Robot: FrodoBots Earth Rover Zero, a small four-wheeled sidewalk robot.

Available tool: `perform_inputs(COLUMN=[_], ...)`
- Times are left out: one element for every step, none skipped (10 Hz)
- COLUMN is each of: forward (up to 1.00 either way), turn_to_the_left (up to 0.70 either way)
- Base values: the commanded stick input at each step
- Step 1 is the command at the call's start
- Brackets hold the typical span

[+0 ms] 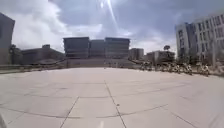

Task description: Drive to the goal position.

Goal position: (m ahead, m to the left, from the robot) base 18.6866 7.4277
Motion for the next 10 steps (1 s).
perform_inputs(forward=[0.7,0.7,0.7,0.7,0.7,0.7,0.7,0.7,0.7,0.7], turn_to_the_left=[0.0,0.0,0.0,0.05,0.11,0.14,0.14,0.0,0.0,0.0])
